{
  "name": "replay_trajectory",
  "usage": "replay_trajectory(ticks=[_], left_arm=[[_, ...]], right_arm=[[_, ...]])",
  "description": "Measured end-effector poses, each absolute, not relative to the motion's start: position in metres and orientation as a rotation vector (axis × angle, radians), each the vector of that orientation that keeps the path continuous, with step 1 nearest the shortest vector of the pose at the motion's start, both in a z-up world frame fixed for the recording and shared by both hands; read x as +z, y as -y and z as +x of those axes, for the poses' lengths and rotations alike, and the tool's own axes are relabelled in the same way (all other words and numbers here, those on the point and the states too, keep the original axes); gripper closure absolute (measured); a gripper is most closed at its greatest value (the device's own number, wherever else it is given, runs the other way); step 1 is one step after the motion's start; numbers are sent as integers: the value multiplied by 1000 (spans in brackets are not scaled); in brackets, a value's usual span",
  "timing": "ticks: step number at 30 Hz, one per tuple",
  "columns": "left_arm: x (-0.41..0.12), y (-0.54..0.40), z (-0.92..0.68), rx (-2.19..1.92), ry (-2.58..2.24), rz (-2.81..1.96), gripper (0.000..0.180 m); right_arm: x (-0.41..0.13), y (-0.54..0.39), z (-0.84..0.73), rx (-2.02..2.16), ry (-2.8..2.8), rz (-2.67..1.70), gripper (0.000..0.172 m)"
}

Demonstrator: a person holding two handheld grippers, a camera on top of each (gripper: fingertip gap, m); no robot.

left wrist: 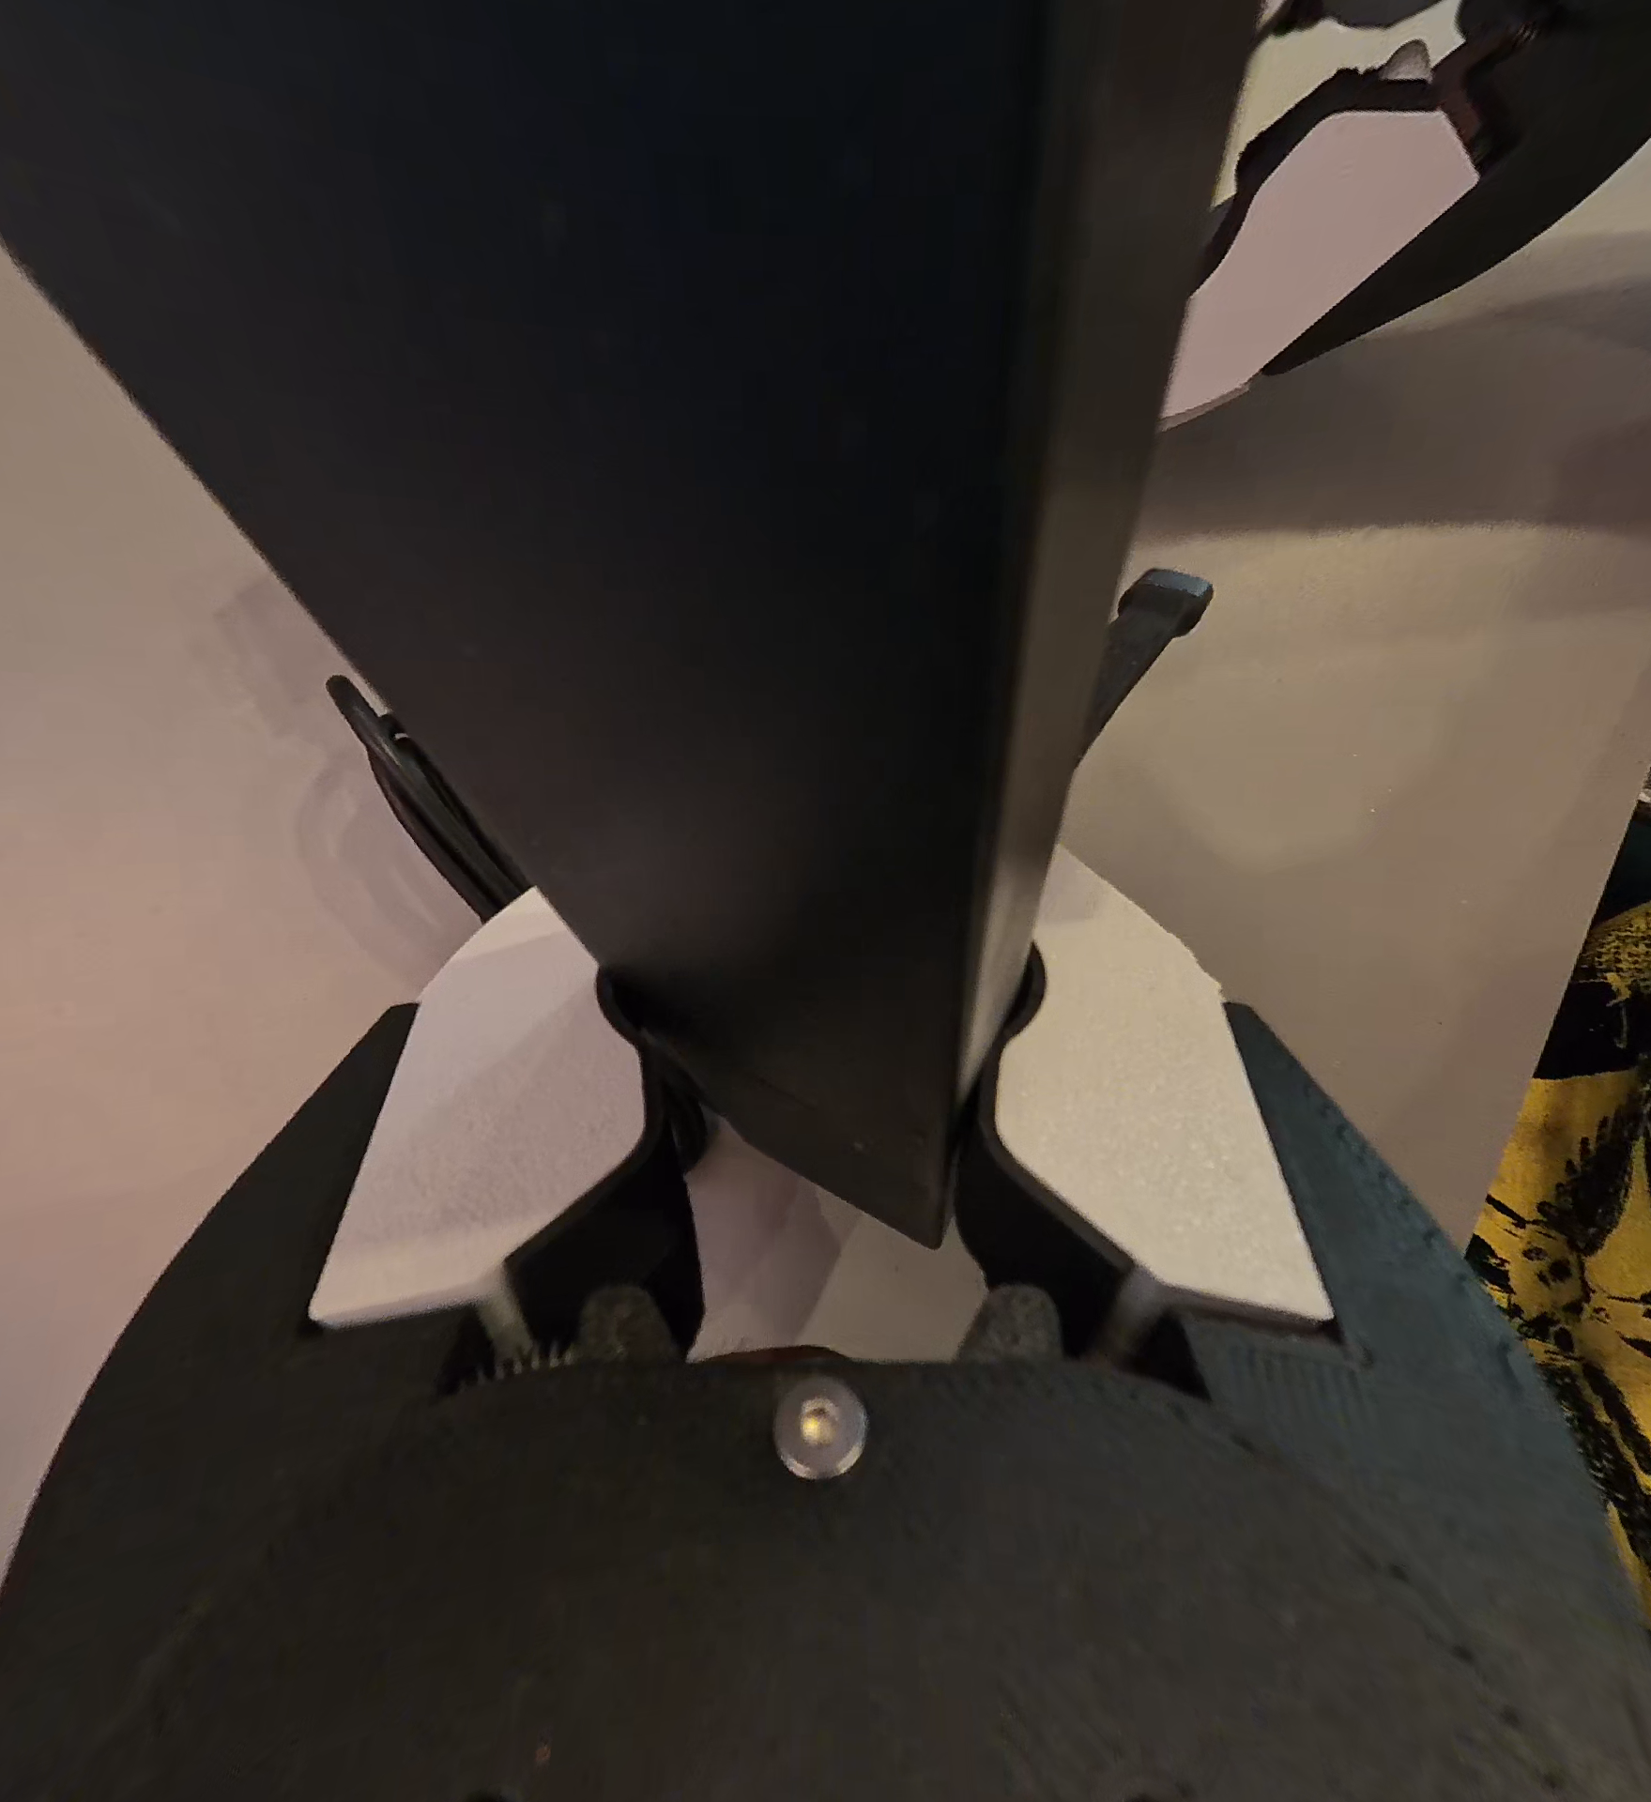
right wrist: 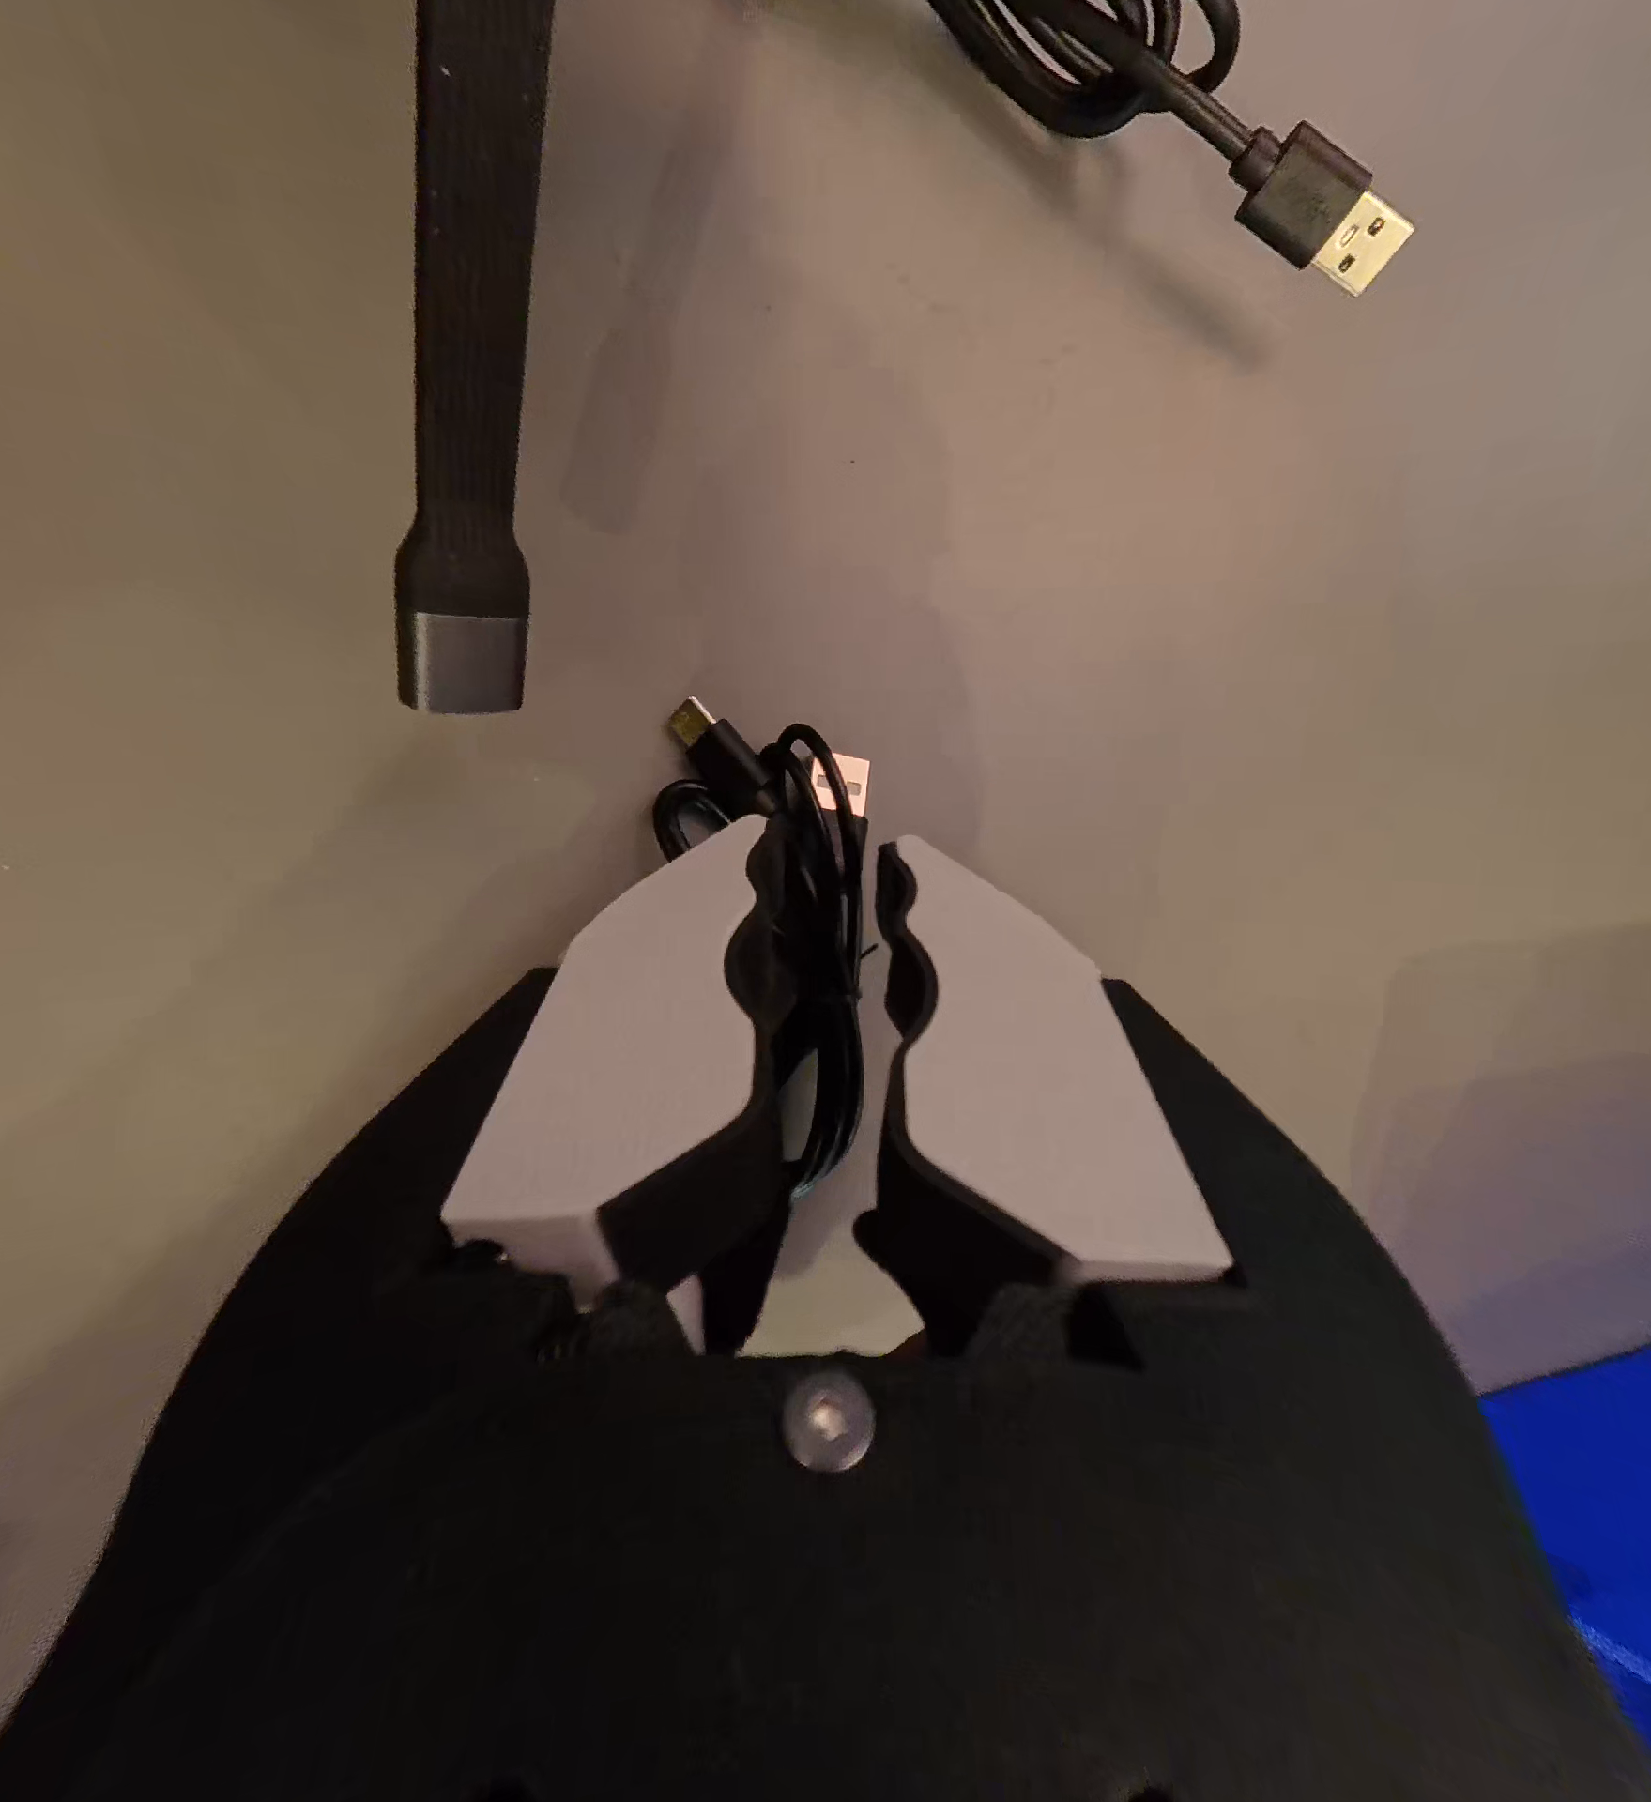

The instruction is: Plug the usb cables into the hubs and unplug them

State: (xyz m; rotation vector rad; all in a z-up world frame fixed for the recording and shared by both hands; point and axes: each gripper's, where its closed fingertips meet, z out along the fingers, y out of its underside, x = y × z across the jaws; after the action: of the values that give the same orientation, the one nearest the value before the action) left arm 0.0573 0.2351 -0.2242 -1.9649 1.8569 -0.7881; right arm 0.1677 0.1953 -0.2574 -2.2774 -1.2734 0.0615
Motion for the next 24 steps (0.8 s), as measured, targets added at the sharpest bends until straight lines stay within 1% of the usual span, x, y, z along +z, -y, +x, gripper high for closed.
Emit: replay_trajectory(ticks=[3, 4, 6, 16, 19, 24], left_arm=[[-224, -235, 57, -784, -1860, -1961, 111], [-224, -235, 57, -780, -1863, -1958, 111], [-224, -234, 57, -769, -1869, -1953, 111], [-221, -231, 56, -750, -1884, -1931, 111], [-219, -232, 56, -748, -1882, -1926, 111], [-213, -231, 58, -774, -1876, -1873, 111]], right_arm=[[-259, -196, 170, 75, 1252, -2301, 147], [-260, -195, 169, 87, 1255, -2306, 148], [-262, -193, 167, 97, 1264, -2299, 155], [-268, -197, 169, 360, 1049, -2372, 151], [-268, -198, 170, 365, 1040, -2374, 153], [-264, -198, 168, 503, 981, -2302, 157]])
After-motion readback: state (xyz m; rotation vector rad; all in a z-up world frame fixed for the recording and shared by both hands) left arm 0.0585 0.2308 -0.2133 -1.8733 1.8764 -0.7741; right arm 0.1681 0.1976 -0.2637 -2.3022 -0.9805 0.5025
